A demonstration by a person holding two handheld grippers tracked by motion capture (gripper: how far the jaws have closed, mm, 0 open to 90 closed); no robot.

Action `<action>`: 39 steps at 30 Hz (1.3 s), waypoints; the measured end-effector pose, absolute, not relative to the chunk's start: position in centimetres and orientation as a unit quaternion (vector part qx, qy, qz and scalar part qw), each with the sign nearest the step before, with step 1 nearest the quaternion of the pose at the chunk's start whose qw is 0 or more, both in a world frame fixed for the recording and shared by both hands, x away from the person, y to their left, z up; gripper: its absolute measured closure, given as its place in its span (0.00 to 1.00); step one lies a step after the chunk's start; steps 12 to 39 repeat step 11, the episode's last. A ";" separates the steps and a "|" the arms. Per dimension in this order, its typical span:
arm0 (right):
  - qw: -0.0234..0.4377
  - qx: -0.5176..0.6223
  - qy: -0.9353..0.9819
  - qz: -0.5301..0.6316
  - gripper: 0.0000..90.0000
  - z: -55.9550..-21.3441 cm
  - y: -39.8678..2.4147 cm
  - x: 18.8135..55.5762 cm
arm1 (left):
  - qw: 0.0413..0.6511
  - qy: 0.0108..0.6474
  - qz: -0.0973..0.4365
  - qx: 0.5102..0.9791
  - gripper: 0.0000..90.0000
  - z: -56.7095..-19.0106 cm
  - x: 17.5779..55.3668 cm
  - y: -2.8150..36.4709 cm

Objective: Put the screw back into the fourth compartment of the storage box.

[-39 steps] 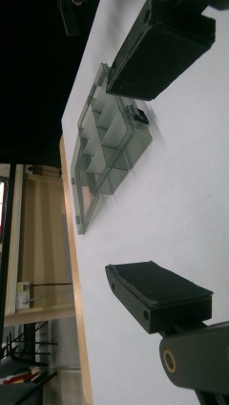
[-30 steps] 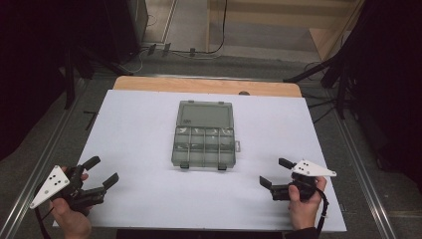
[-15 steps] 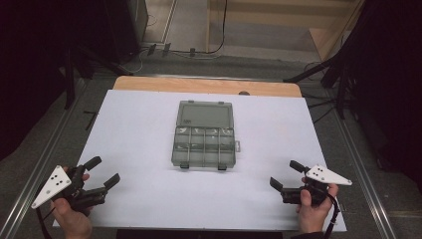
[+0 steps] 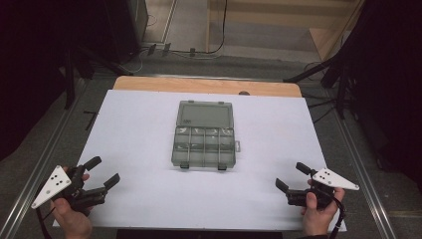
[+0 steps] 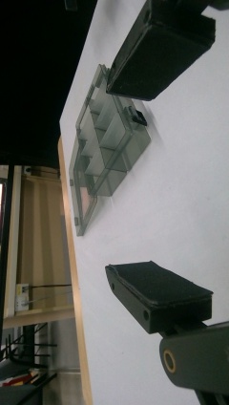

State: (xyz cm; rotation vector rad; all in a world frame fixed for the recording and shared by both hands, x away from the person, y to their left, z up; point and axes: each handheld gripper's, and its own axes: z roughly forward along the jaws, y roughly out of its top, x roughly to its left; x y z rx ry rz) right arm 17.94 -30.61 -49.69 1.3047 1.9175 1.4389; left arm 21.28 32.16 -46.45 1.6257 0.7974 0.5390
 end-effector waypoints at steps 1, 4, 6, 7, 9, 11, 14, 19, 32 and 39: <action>0.205 0.468 0.688 0.516 0.00 -49.7 -30.6 17.9 | 0.586 0.342 0.231 0.697 0.15 -46.5 21.3 32.2; 0.206 0.470 0.686 0.515 0.00 -49.8 -30.7 17.9 | 0.585 0.342 0.231 0.698 0.15 -46.5 21.3 32.1; 0.205 0.470 0.686 0.517 0.00 -49.8 -30.6 18.0 | 0.585 0.342 0.231 0.698 0.15 -46.5 21.3 32.1; 0.206 0.470 0.686 0.515 0.00 -49.8 -30.6 18.0 | 0.585 0.342 0.231 0.698 0.15 -46.5 21.3 32.1; 0.204 0.470 0.687 0.516 0.00 -49.8 -30.6 18.0 | 0.584 0.342 0.231 0.699 0.15 -46.5 21.3 32.1; 0.203 0.471 0.687 0.515 0.00 -49.9 -30.6 18.1 | 0.585 0.341 0.231 0.698 0.15 -46.5 21.3 32.0; 0.203 0.471 0.687 0.515 0.00 -49.9 -30.6 18.1 | 0.585 0.341 0.231 0.698 0.15 -46.5 21.3 32.0; 0.203 0.471 0.687 0.515 0.00 -49.9 -30.6 18.1 | 0.585 0.341 0.231 0.698 0.15 -46.5 21.3 32.0; 0.203 0.471 0.687 0.515 0.00 -49.9 -30.6 18.1 | 0.585 0.341 0.231 0.698 0.15 -46.5 21.3 32.0; 0.203 0.471 0.687 0.515 0.00 -49.9 -30.6 18.1 | 0.585 0.341 0.231 0.698 0.15 -46.5 21.3 32.0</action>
